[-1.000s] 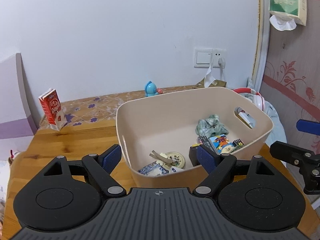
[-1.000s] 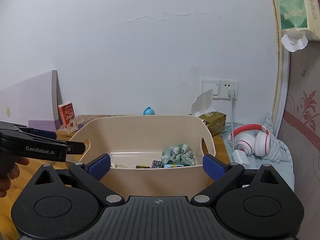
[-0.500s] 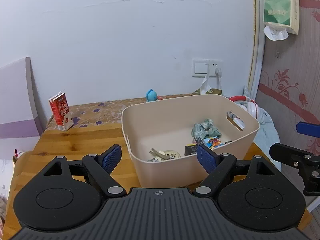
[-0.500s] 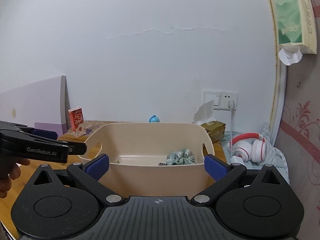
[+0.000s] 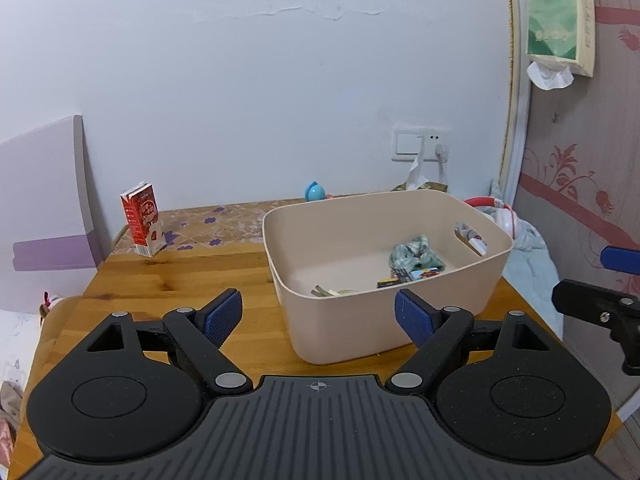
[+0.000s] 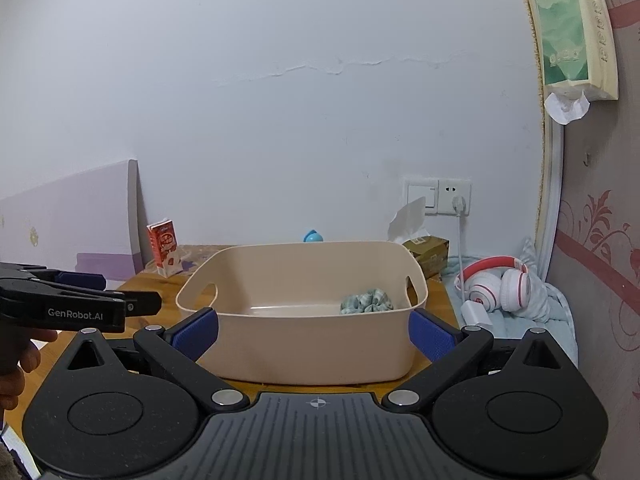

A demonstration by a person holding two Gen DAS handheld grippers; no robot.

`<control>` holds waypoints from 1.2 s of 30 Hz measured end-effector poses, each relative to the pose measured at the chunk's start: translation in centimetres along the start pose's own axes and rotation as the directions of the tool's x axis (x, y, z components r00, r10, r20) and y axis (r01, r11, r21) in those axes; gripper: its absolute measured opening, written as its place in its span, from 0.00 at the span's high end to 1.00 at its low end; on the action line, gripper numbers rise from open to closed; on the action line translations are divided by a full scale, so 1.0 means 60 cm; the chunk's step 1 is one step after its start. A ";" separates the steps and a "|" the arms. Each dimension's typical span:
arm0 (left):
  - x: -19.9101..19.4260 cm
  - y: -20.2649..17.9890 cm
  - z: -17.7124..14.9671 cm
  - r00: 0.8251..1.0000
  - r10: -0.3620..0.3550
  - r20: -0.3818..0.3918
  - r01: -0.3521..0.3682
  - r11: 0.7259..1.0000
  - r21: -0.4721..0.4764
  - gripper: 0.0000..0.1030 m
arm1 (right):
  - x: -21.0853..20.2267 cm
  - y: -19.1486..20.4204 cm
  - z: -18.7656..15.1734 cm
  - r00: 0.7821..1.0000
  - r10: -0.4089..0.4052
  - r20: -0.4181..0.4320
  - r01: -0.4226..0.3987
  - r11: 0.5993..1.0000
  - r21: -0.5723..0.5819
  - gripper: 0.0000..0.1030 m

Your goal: Organize objects

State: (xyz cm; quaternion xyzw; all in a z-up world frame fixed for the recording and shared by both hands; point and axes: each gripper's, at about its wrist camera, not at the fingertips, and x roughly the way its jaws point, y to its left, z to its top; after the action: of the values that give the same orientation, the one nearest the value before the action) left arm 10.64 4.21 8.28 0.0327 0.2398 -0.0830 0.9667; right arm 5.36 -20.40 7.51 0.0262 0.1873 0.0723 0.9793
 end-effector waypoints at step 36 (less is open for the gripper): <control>-0.166 -0.019 -0.109 0.999 -0.031 0.032 0.031 1.000 -0.003 0.14 | -0.139 0.050 -0.089 1.000 -0.024 0.018 0.023 0.998 0.057 0.00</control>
State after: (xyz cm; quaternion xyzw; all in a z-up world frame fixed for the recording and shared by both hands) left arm -1.24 5.20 7.16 0.0258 0.2248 -0.0982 0.9691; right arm -4.69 -18.55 5.79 0.0524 0.1802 0.0552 0.9807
